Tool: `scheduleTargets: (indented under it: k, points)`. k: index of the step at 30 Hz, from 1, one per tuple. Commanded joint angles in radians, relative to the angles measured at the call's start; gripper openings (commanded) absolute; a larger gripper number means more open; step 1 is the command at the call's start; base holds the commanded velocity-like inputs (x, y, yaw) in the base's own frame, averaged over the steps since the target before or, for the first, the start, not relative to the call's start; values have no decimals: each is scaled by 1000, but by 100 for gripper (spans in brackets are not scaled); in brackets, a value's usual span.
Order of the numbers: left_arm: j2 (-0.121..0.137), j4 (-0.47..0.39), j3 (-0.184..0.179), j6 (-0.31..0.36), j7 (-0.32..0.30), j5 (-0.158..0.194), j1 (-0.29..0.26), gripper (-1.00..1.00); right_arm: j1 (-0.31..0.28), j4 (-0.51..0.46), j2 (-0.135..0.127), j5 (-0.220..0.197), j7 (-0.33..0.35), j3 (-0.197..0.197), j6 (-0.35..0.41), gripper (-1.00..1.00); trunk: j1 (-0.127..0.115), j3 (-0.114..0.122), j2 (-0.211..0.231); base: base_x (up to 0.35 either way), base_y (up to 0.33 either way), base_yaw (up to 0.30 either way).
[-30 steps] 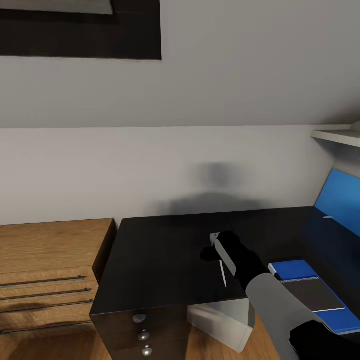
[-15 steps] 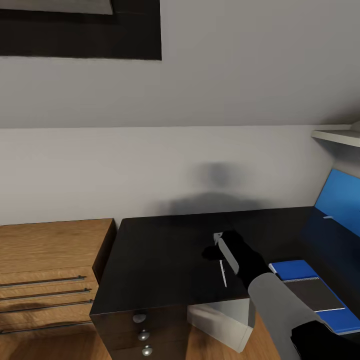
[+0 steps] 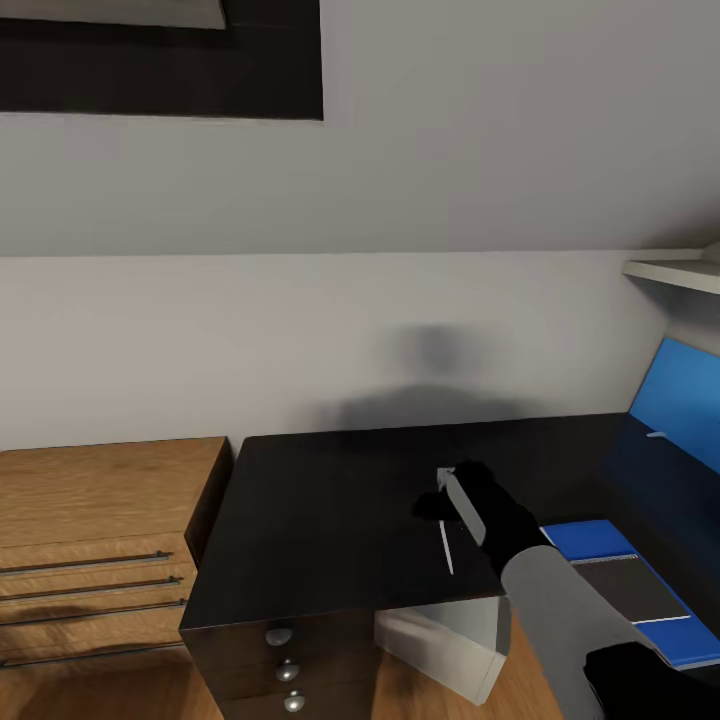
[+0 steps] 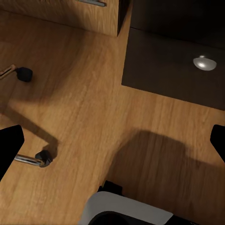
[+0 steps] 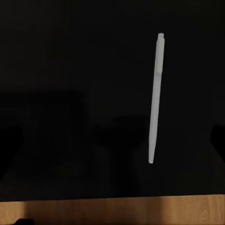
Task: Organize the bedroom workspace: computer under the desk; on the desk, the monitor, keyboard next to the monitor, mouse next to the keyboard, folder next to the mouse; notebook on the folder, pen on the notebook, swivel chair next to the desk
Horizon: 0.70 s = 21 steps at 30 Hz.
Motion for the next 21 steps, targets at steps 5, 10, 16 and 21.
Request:
scheduleTargets:
  k: [5,10,16,21]
  points:
    - [0,-2,-2,0,-2,10,1,100,-1,14,-2,-10,-10,-57,2,100,0,-1,-1,34,-45,0]
    - [0,-2,-2,0,-3,11,1,100,-1,27,-3,-9,-9,-57,1,100,0,-1,-1,153,-152,0]
    - [1,-2,-2,0,-3,11,1,100,0,39,-5,-8,-9,-56,1,100,0,-1,-1,71,-67,0]
    - [2,-2,-3,1,-3,15,1,100,0,61,-5,-8,-9,-56,-1,100,0,-1,-1,20,-19,0]
